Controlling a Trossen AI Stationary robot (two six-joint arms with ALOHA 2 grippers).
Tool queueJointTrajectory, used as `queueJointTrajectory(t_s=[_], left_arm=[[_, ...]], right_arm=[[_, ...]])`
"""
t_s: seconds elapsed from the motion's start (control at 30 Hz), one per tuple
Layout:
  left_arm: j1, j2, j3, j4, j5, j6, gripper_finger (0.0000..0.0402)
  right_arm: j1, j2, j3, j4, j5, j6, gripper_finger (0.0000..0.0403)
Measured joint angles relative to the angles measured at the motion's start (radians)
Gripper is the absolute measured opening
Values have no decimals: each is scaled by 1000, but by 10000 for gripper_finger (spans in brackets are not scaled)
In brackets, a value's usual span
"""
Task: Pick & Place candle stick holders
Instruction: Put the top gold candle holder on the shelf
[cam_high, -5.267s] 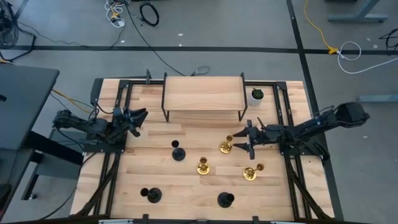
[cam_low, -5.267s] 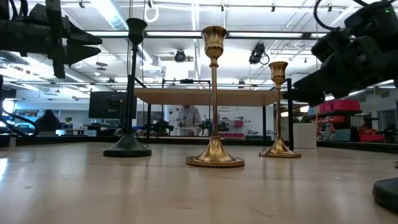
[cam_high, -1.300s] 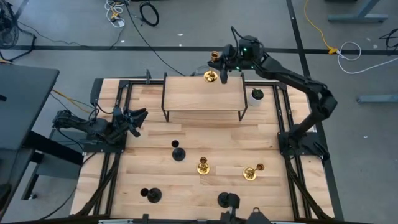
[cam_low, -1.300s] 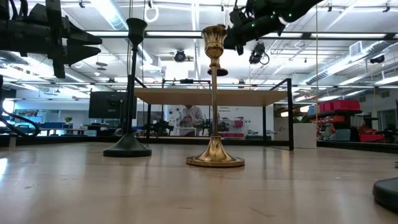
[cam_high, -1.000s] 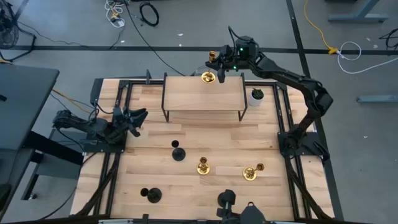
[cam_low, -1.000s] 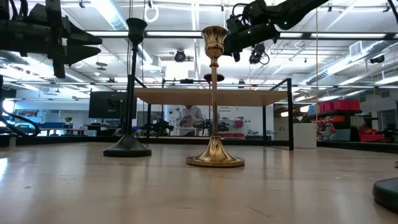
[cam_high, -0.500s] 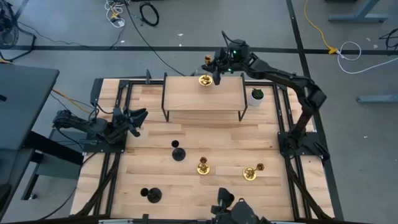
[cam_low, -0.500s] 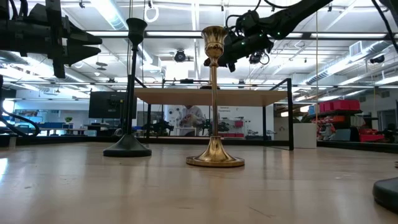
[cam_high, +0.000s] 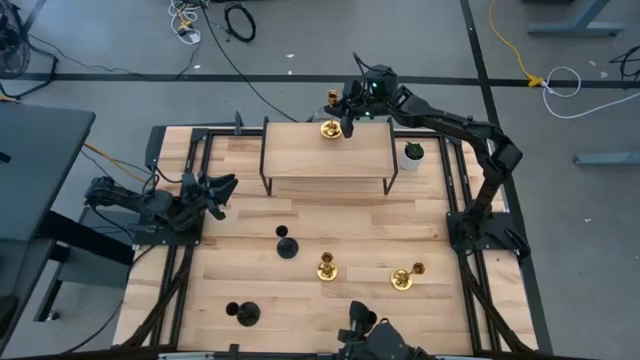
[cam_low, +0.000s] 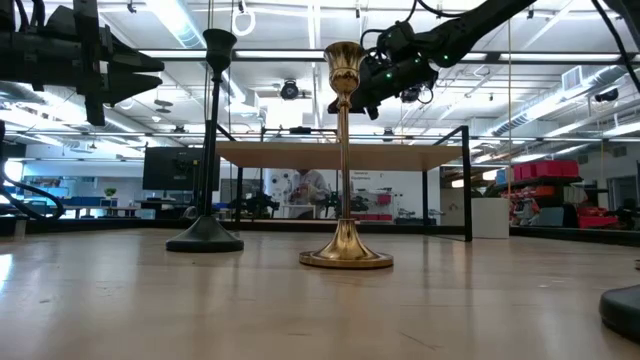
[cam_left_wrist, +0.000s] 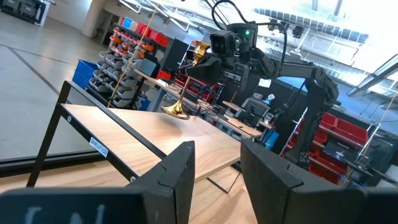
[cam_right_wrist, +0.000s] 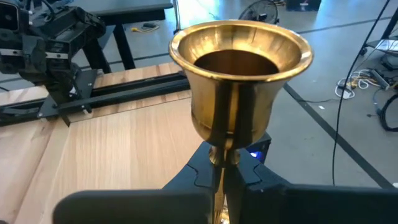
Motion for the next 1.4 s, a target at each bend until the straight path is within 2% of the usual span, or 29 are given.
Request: queueJointTrajectory(t_s=[0.57, 1.4], left_arm=[[0, 0, 0, 0, 0, 0, 131], [0, 0, 0, 0, 0, -1, 131]], right_arm=[[26, 0, 0, -24, 86, -26, 5], [30, 36, 0, -12, 78, -31, 8]])
